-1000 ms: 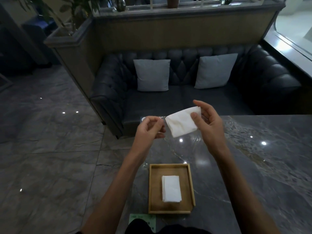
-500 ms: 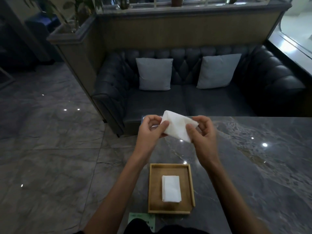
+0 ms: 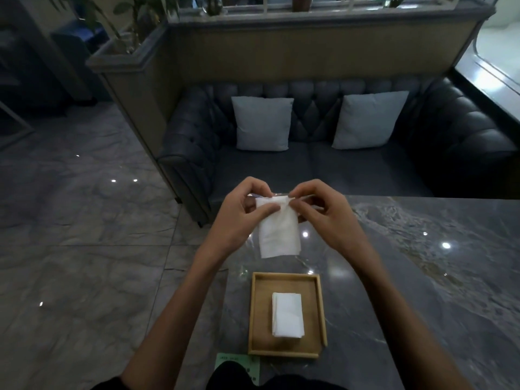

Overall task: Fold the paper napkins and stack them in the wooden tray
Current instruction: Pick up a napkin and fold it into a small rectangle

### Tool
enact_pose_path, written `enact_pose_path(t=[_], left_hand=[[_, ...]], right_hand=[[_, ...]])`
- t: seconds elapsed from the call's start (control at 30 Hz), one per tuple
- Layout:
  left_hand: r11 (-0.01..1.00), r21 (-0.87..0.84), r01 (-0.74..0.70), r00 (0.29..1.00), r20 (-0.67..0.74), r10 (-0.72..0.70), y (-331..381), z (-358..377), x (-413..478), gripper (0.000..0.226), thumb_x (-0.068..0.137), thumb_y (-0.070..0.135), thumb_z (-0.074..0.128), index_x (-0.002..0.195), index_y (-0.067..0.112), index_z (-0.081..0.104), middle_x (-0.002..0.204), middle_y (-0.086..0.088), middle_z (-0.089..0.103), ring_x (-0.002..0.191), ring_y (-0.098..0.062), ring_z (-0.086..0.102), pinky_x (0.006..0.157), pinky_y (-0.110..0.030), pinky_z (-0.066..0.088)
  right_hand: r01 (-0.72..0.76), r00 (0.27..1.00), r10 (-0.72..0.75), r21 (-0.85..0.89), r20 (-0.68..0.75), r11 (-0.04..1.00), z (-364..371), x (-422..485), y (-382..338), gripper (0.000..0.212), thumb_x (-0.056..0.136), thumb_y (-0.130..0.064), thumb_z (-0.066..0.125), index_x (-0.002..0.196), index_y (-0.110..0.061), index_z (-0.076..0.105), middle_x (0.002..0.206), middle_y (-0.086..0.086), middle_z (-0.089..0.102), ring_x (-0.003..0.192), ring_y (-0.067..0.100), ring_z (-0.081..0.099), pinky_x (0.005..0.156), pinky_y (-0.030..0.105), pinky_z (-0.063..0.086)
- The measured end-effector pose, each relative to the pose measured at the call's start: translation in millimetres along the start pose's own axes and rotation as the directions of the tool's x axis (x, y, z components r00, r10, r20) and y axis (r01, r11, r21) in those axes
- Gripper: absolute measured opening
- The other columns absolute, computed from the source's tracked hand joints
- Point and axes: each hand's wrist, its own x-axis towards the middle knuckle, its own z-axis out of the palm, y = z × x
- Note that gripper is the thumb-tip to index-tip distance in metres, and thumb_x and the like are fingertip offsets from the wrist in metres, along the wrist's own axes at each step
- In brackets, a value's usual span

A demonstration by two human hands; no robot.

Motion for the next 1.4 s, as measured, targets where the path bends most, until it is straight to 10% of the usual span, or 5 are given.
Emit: enact_pose_path(t=[0.13, 0.47, 1.03, 1.4], left_hand=[[0.997, 0.049, 0.056, 0.997, -0.049, -0.054, -0.1, -6.0, -1.3, 0.020, 0.087, 0.012, 0.075, 0.094, 0.005, 0.058, 0.105, -0.013, 0.067, 0.090, -0.032, 0.071, 0.076, -0.057, 0.059], [0.995, -0.010, 0.100, 0.989, -0.110, -0.101, 0.3, -7.8, 0.4, 0.016, 0.082, 0.011, 0.080, 0.086, 0.006, 0.065, 0.079, 0.007, 0.073, 0.076, -0.001, 0.071, 0.062, -0.015, 0.055], [0.953, -0.254, 0.168, 0.977, -0.085, -0.195, 6.4, 0.2, 2.5, 0.013, 0.088, 0.016, 0.075, 0.099, 0.018, 0.068, 0.095, -0.002, 0.077, 0.088, -0.013, 0.075, 0.071, -0.024, 0.060], [0.970, -0.153, 0.189, 0.977, -0.072, -0.202, 5.8, 8.9, -0.7, 0.014, 0.090, 0.017, 0.073, 0.102, 0.025, 0.070, 0.104, 0.001, 0.072, 0.091, -0.010, 0.071, 0.069, -0.023, 0.059]], right_hand=[[-0.007, 1.000, 0.006, -0.040, -0.030, 0.999, 3.9, 0.7, 1.2, 0.012, 0.094, -0.010, 0.065, 0.105, -0.014, 0.063, 0.104, -0.006, 0.065, 0.092, 0.011, 0.069, 0.075, 0.026, 0.061], [-0.127, 0.992, 0.127, 0.012, -0.022, 0.992, -0.1, 1.3, 2.1, 0.008, 0.095, -0.011, 0.066, 0.102, -0.010, 0.064, 0.097, 0.002, 0.071, 0.086, 0.015, 0.073, 0.074, 0.030, 0.063], [-0.221, 0.968, 0.247, 0.321, -0.044, 0.921, 0.7, 2.3, -9.2, 0.028, 0.100, -0.020, 0.059, 0.127, -0.016, 0.061, 0.109, 0.003, 0.074, 0.100, 0.015, 0.074, 0.074, 0.026, 0.061], [-0.269, 0.944, 0.316, 0.330, -0.095, 0.905, 16.7, -10.3, 5.5, 0.019, 0.104, -0.022, 0.052, 0.104, -0.008, 0.064, 0.101, 0.003, 0.068, 0.093, 0.019, 0.068, 0.072, 0.029, 0.059]])
